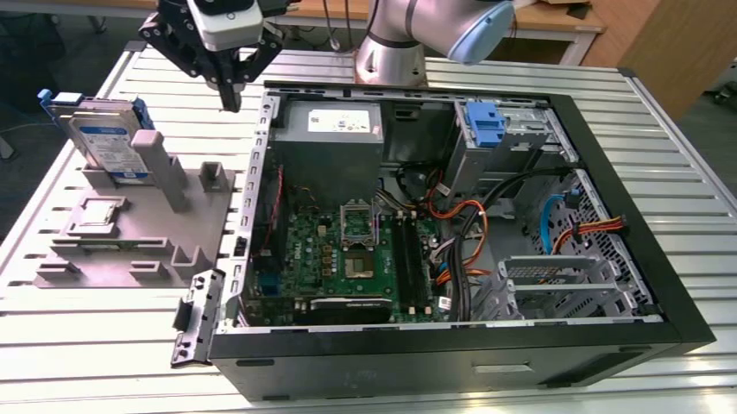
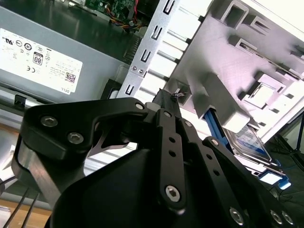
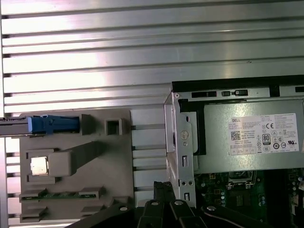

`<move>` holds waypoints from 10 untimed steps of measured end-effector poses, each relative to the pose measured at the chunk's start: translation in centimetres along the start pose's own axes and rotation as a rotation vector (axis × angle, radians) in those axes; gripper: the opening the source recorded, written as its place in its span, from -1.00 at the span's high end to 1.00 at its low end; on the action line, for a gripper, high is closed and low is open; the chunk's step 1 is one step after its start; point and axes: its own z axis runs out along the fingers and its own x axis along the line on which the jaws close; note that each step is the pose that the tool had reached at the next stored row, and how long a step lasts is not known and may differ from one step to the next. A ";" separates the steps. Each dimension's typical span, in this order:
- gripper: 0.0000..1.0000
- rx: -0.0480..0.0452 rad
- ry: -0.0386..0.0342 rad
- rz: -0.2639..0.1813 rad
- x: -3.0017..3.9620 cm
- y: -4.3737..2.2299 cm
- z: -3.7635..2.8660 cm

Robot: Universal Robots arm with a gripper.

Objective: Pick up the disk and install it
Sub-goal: 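Reach for the disk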

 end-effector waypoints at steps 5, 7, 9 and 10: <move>0.80 -0.0001 0.0003 0.000 0.30 -0.02 0.03; 0.80 0.0000 0.0004 0.000 0.45 -0.04 0.04; 0.80 0.0000 0.0004 0.000 0.59 -0.05 0.06; 0.80 0.0000 0.0004 0.000 0.66 -0.05 0.06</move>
